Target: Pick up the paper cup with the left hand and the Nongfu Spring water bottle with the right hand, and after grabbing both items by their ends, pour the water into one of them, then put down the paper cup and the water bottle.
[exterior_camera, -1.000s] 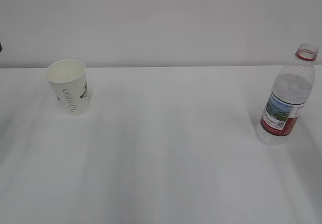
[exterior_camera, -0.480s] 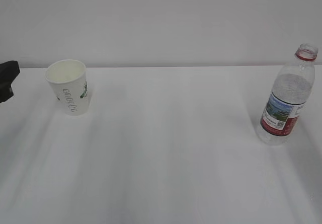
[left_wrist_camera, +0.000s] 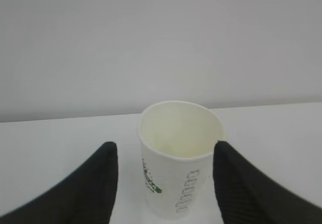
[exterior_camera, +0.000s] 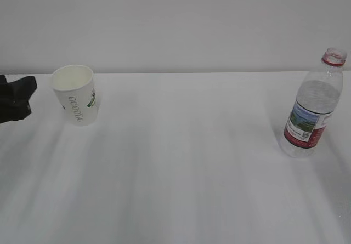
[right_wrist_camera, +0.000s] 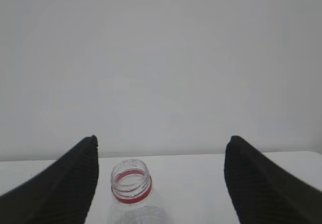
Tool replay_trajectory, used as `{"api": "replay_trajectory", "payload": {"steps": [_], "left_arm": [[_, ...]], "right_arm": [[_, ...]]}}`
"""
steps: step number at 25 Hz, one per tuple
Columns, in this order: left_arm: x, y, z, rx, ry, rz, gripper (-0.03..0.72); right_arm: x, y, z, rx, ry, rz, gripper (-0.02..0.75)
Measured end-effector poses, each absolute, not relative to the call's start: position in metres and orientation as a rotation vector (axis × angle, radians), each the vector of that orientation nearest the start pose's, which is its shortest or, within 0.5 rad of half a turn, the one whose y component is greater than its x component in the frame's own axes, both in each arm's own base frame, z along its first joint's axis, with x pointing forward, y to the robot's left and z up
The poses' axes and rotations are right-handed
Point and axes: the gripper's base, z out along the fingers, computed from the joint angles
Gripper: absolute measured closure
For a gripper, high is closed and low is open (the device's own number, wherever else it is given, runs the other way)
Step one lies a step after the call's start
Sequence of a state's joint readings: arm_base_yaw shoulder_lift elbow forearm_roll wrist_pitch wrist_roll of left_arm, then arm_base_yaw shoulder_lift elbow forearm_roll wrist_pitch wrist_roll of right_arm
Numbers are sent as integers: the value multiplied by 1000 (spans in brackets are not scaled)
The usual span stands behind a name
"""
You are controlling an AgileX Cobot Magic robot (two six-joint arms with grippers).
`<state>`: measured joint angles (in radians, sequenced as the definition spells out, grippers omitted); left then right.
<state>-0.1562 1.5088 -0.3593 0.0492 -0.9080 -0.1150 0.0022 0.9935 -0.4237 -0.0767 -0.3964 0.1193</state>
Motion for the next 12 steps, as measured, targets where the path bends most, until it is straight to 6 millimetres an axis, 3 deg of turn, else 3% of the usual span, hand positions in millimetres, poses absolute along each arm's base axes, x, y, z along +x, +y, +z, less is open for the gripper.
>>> {"api": "replay_trajectory", "payload": {"steps": [6, 12], "left_arm": [[253, -54, 164, 171, 1748, -314, 252], [253, -57, 161, 189, 1741, -343, 253]], "right_arm": [[193, 7, 250, -58, 1742, 68, 150], [184, 8, 233, -66, 1761, 80, 151]]}}
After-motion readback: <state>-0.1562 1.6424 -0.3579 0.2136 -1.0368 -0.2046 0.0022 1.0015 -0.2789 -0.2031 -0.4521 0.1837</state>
